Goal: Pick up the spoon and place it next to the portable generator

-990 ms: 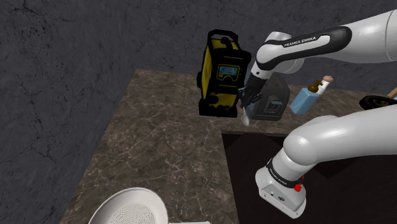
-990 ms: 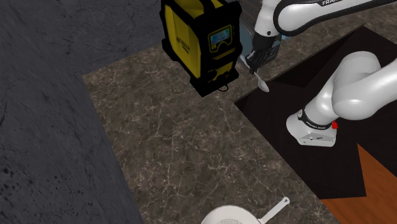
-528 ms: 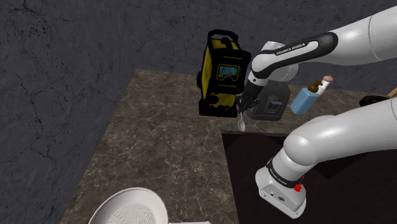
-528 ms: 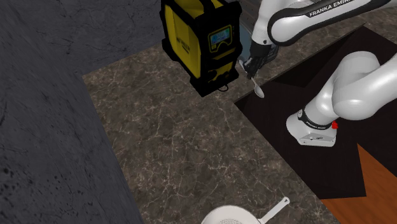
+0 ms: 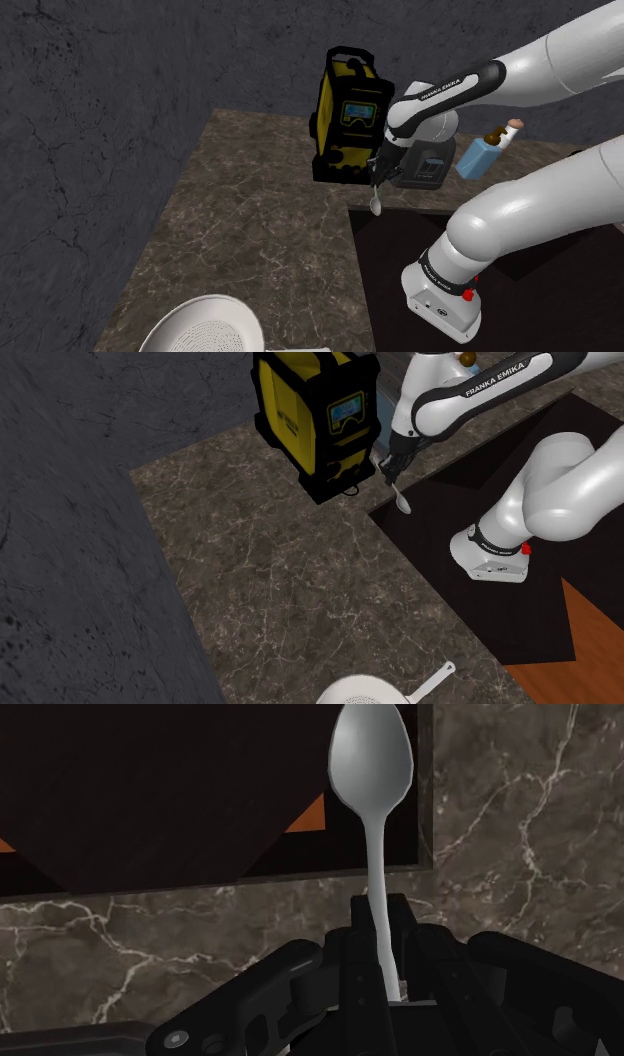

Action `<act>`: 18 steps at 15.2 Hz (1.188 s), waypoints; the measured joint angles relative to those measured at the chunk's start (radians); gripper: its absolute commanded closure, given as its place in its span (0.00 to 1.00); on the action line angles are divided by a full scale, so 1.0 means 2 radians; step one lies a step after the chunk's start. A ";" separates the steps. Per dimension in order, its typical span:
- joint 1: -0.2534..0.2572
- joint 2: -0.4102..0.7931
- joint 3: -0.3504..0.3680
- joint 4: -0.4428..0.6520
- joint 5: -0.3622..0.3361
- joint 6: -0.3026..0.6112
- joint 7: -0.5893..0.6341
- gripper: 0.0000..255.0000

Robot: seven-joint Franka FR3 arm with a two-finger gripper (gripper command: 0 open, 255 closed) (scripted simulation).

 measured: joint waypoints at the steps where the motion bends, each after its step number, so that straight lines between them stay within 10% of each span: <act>1: 0.003 0.009 -0.001 -0.001 0.004 0.010 -0.003 1.00; 18: 0.066 0.158 -0.032 -0.004 0.135 0.151 -0.114 1.00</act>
